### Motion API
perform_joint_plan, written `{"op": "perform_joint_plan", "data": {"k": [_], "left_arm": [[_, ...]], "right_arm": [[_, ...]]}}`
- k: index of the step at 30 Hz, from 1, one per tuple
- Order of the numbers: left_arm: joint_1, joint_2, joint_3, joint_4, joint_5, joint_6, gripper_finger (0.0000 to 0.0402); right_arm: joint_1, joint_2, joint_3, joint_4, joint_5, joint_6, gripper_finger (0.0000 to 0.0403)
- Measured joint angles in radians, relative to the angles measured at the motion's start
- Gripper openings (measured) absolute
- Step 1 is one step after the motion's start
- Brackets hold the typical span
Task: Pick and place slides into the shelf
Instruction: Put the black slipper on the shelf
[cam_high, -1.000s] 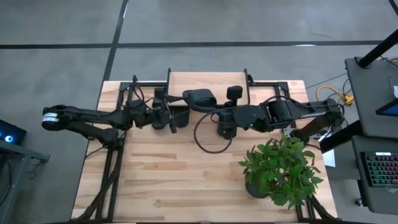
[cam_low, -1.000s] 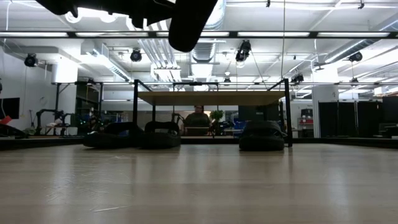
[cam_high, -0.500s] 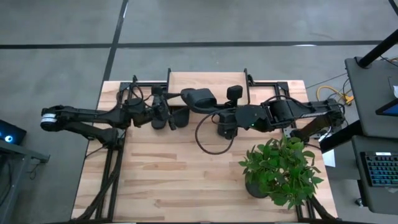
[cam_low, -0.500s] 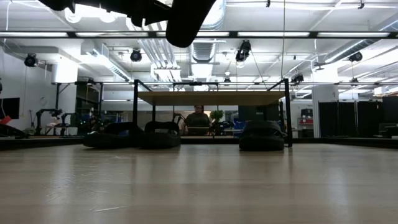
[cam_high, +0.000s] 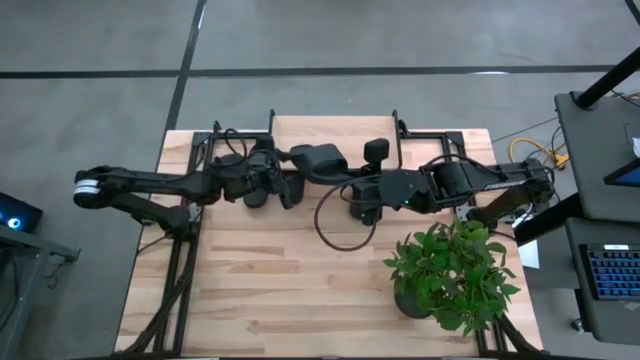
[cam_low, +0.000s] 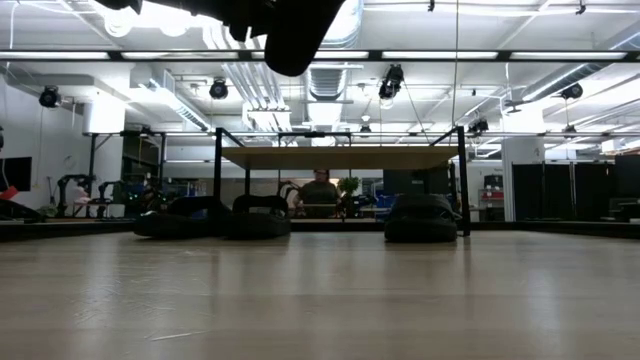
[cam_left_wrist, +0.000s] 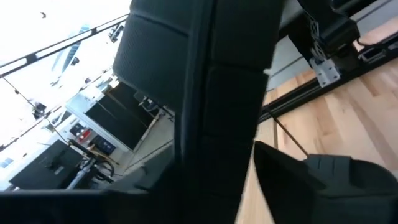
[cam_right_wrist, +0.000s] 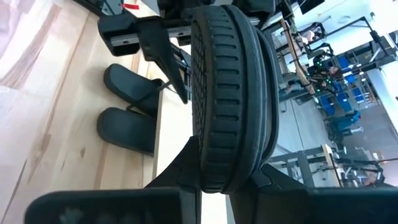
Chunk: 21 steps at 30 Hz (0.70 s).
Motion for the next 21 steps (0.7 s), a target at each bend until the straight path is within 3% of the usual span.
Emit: {"op": "perform_joint_plan", "data": {"k": [5, 12, 21], "left_arm": [[0.000, 0.006, -0.002, 0.002, 0.004, 0.055, 0.0053], [0.000, 0.005, -0.005, 0.007, 0.018, 0.106, 0.0050], [0.017, 0.000, -0.067, -0.005, -0.014, 0.260, 0.0050]], "right_arm": [[0.000, 0.000, -0.001, -0.006, 0.002, -0.003, 0.0037], [0.001, 0.000, 0.001, -0.019, -0.005, 0.012, 0.0039], [0.043, -0.031, 0.021, -0.119, -0.003, 0.083, 0.0152]]}}
